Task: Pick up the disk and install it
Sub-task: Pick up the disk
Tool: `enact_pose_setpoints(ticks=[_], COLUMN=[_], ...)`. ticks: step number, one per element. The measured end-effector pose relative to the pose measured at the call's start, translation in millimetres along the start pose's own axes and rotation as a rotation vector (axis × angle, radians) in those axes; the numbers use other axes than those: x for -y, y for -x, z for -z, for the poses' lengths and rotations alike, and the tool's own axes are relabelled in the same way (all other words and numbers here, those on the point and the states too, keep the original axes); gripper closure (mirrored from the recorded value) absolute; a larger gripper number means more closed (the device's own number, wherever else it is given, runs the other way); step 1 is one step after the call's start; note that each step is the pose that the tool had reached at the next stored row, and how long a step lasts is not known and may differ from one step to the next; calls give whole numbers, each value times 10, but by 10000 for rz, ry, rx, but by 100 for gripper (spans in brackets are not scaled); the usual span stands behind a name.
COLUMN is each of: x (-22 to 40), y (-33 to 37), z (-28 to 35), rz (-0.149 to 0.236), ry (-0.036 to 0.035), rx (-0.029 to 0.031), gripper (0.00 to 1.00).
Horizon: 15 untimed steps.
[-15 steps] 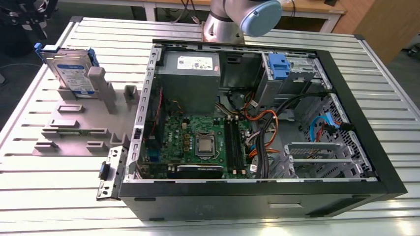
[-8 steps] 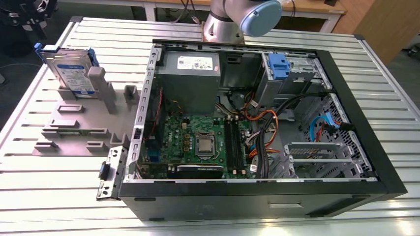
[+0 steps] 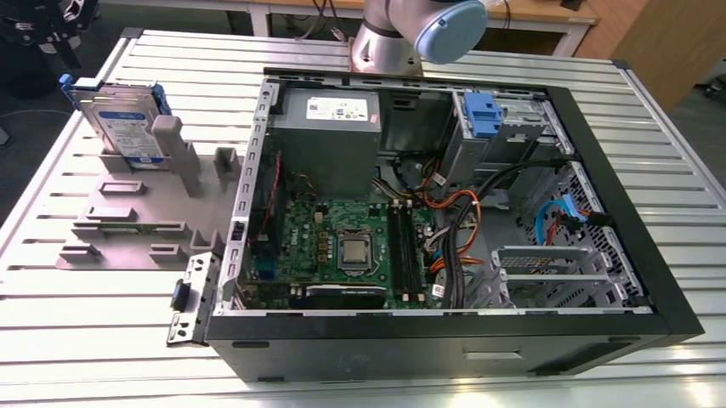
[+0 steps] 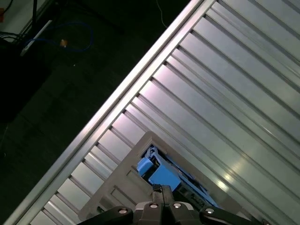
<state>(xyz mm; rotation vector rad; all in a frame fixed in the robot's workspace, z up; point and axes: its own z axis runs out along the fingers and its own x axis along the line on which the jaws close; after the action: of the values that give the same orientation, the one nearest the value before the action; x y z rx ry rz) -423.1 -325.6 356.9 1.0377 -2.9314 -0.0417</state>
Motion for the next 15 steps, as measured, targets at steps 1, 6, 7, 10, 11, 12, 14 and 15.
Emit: enact_pose_setpoints(ticks=[1,6,7,10,11,12,14,15], x=[0,0,0,0,0,0,0,0], y=[0,0,0,0,0,0,0,0], z=[0,0,0,0,-1,0,0,0], rz=[1,170,229,536,686,857,1188,1354], ry=[0,-3,-5,-11,-14,-18,-24,-29], rx=[0,-5,-8,-19,-23,-30,-42,-48], gripper=[89,89,89,89,89,89,89,89])
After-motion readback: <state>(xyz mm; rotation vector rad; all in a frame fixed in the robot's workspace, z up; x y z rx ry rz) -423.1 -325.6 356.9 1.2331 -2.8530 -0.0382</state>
